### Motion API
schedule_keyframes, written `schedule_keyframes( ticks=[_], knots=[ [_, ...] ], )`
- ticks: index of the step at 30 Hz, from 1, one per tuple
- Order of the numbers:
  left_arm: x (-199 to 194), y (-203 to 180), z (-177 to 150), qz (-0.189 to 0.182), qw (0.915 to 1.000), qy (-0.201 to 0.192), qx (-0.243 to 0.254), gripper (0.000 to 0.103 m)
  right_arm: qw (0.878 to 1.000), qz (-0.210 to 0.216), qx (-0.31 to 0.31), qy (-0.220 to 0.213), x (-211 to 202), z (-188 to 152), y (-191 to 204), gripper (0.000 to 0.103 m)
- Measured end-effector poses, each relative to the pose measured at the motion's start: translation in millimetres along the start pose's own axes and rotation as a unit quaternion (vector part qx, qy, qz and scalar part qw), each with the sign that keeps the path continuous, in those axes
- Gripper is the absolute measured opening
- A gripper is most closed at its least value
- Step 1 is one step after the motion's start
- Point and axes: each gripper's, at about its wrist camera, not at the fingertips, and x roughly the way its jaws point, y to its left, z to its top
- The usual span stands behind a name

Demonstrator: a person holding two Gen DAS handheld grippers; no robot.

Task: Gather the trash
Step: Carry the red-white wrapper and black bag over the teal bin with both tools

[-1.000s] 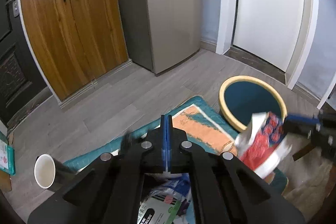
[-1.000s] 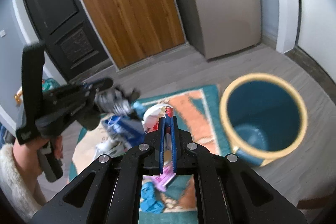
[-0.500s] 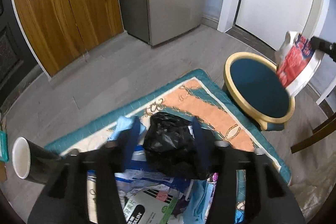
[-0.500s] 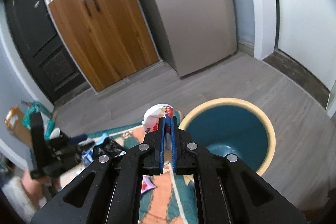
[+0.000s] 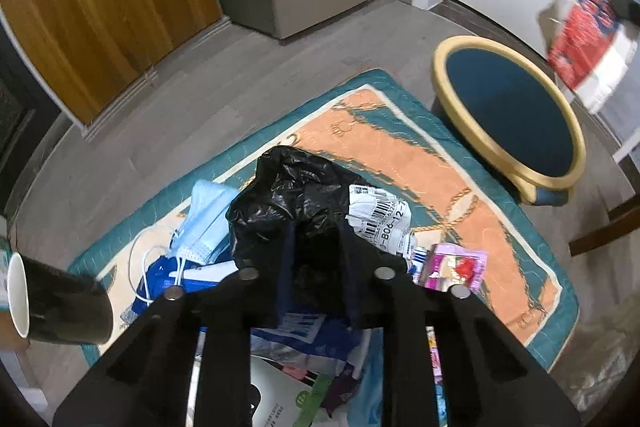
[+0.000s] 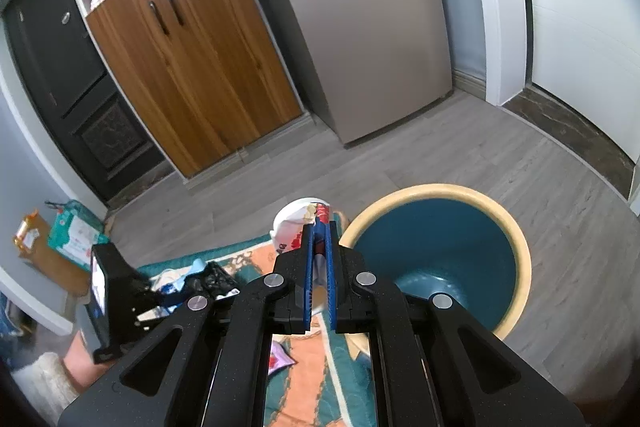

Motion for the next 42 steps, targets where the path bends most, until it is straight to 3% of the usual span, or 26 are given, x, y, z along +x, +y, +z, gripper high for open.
schedule_keyframes(
  ticks=[5,10,14,24,28,32,34,36,40,42],
  knots=[
    [-25.8,-4.9,9.8,0.005,0.9993,-0.036,-0.002,0.015,1.0,-0.003,0.004,-0.014,-9.4,4.4,-3.6,0.007],
    [-52.5,-20.7,33.3,-0.019,0.9958,-0.089,-0.011,0.015,0.998,-0.048,0.014,-0.028,-16.0,15.6,-29.2,0.007],
    [-54.8,-59.3,52.6,-0.044,0.9926,-0.112,0.016,0.015,0.996,-0.091,0.026,-0.004,-3.0,18.0,-63.3,0.007],
    [-6.7,-133.0,85.8,-0.072,0.9911,-0.101,0.049,0.016,0.987,-0.144,0.042,0.065,39.6,-4.2,-109.0,0.007],
    [8.6,-143.2,92.7,-0.069,0.9919,-0.095,0.049,0.018,0.986,-0.153,0.022,0.066,45.9,-6.8,-109.2,0.007],
    [10.1,-146.8,87.4,-0.063,0.9917,-0.099,0.054,0.026,0.987,-0.148,0.022,0.061,45.1,-8.2,-110.5,0.007],
    [8.8,-143.4,85.4,-0.057,0.9918,-0.102,0.052,0.034,0.988,-0.142,0.031,0.057,43.2,-6.7,-112.9,0.013],
    [3.1,-137.5,83.0,-0.05,0.9916,-0.111,0.043,0.056,0.988,-0.138,0.035,0.052,40.4,-5.3,-112.4,0.028],
    [-8.9,-123.6,78.2,-0.036,0.9914,-0.121,0.032,0.065,0.99,-0.133,0.03,0.043,36.5,-0.5,-108.1,0.033],
    [-17.2,-116.1,73.4,-0.023,0.9913,-0.126,0.029,0.075,0.99,-0.131,0.031,0.038,35.0,1.1,-107.0,0.043]
  ],
)
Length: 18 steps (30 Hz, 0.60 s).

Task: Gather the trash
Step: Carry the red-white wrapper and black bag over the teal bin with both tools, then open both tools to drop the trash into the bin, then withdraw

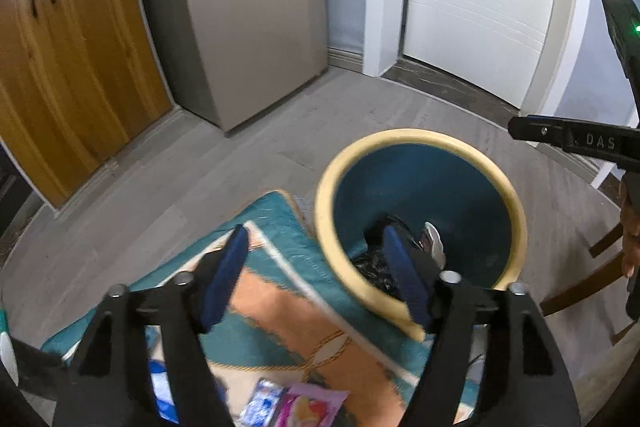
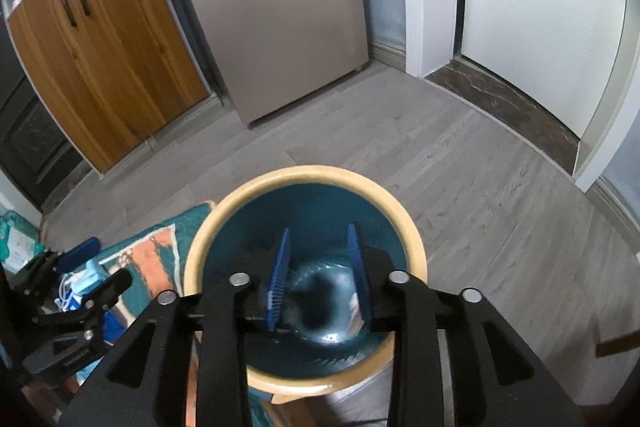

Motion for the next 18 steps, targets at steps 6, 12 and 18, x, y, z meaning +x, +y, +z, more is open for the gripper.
schedule_keyframes(
  ticks=[6,12,18],
  knots=[
    [-38.1,22.2,-7.9,0.039,0.999,-0.015,-0.016,0.094,1.0,0.01,0.0,-0.015,-11.5,1.0,10.0,0.066],
    [-86.7,45.9,-21.9,0.076,0.9964,-0.028,-0.026,0.097,0.998,0.036,-0.029,-0.033,-29.0,-3.8,32.8,0.095],
    [-136.4,83.3,-52.5,0.107,0.9918,-0.028,-0.063,0.097,0.998,0.053,-0.029,-0.036,-41.0,-11.7,49.4,0.096]
  ],
)
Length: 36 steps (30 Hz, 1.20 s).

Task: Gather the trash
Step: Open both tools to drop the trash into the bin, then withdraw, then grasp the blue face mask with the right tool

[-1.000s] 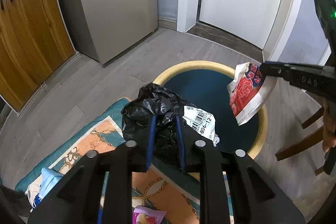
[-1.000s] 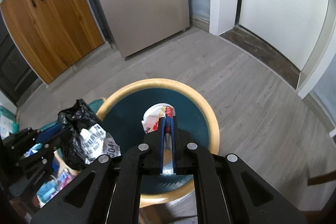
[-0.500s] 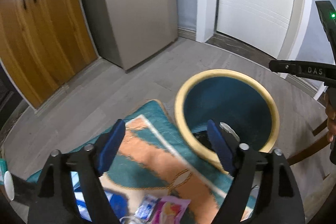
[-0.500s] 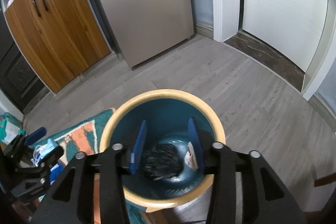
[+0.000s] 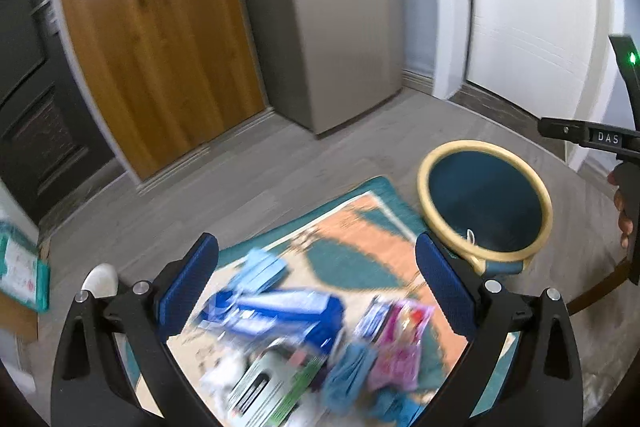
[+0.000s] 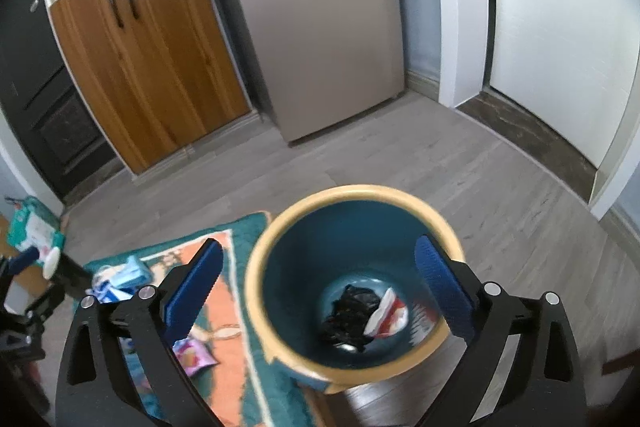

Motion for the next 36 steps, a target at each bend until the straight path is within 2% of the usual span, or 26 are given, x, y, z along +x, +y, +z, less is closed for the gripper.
schedule_keyframes(
  ticks=[8,14,17,22,27,33,36],
  knots=[
    [-59.5,63.3,-37.2,0.05,0.9971,-0.011,-0.056,0.097,0.999,0.032,0.006,0.014,-4.3,-11.6,35.9,0.096],
    [-81.8,105.0,-63.4,0.09,0.9915,-0.007,-0.094,0.097,0.998,0.041,-0.032,0.024,-6.2,-25.1,76.5,0.096],
    [-87.4,121.6,-74.2,0.097,0.9896,-0.005,-0.106,0.097,0.997,0.047,-0.054,0.033,-3.6,-34.5,98.5,0.097],
    [-80.8,139.5,-84.3,0.104,0.9869,0.01,-0.123,0.097,0.994,0.051,-0.083,0.057,7.3,-52.3,130.9,0.097],
    [-69.9,152.6,-88.5,0.102,0.9854,0.017,-0.135,0.097,0.991,0.061,-0.071,0.091,24.5,-71.3,152.9,0.097],
    [-43.1,153.1,-90.1,0.11,0.9871,0.039,-0.109,0.097,0.989,0.019,-0.055,0.134,51.1,-97.2,145.6,0.097],
    [-28.5,152.1,-86.5,0.106,0.9863,0.054,-0.114,0.097,0.989,0.006,-0.053,0.138,55.0,-98.8,137.8,0.097]
  ],
)
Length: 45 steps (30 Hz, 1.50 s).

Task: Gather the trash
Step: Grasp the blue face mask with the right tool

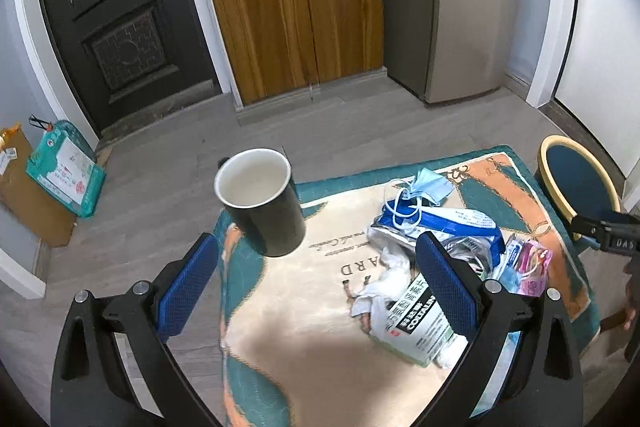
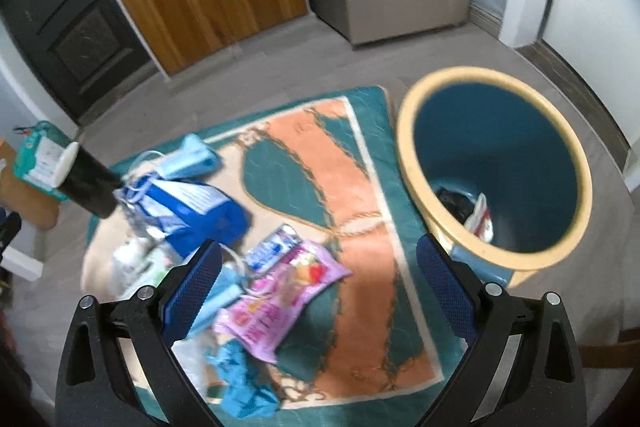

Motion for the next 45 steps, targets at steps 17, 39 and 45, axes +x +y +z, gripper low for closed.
schedule_keyframes(
  ticks=[17,39,45],
  knots=[
    [46.1,-55.6,45.1,-0.039,0.9957,-0.016,0.083,0.097,0.998,0.05,-0.009,0.029,16.5,-4.4,-2.0,0.097],
    [93.1,-71.5,50.8,-0.04,0.9941,0.021,0.099,0.097,0.993,0.1,0.025,0.061,35.7,2.0,-8.6,0.092],
    [93.8,-77.2,49.2,-0.043,0.9931,0.021,0.107,0.097,0.989,0.109,-0.017,0.096,49.9,-13.8,18.5,0.06]
  ],
)
